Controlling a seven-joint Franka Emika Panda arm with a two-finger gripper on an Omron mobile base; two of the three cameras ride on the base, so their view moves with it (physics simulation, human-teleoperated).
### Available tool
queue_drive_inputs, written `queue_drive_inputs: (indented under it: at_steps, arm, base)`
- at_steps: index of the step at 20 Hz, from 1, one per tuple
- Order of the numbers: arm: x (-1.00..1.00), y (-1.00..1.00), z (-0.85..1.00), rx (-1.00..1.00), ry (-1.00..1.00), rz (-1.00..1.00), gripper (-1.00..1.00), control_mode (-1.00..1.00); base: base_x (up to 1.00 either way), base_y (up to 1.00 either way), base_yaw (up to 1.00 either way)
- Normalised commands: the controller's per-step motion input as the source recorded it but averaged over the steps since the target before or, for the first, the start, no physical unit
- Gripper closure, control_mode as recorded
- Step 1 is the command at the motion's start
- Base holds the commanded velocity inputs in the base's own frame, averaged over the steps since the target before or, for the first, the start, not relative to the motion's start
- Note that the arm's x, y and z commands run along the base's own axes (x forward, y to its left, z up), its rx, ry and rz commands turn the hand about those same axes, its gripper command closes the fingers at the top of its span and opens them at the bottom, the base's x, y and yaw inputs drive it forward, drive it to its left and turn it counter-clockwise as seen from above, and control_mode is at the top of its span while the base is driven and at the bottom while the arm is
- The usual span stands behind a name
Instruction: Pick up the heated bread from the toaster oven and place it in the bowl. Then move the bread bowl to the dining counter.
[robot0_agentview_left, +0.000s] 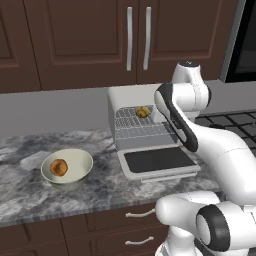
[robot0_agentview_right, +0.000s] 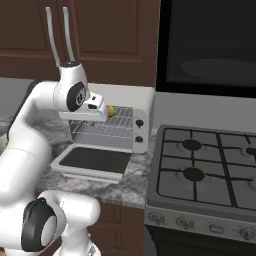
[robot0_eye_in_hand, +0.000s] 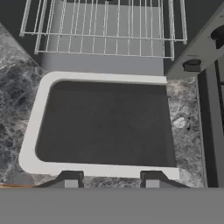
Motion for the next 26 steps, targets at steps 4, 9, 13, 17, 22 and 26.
queue_drive_inputs:
  at_steps: [4, 9, 13, 17, 22, 26]
  arm:
    - [-0.04, 0.03, 0.0, 0.0, 0.0, 0.0, -1.0, -1.0]
    - [0.0, 0.12, -0.04, -0.04, -0.15, 0.0, -1.0, -1.0]
    - [0.0, 0.26, -0.24, 0.0, -0.31, 0.0, -1.0, -1.0]
    - [0.0, 0.18, -0.3, 0.03, -0.32, 0.0, -1.0, -1.0]
    - [0.09, 0.13, -0.41, 0.04, -0.27, -0.02, -1.0, -1.0]
    - [0.13, 0.0, -0.36, 0.03, -0.22, -0.03, -1.0, -1.0]
  base:
    - [0.0, 0.0, 0.0]
    - [0.0, 0.0, 0.0]
    - [0.0, 0.0, 0.0]
    - [0.0, 0.0, 0.0]
    - [0.0, 0.0, 0.0]
    - [0.0, 0.0, 0.0]
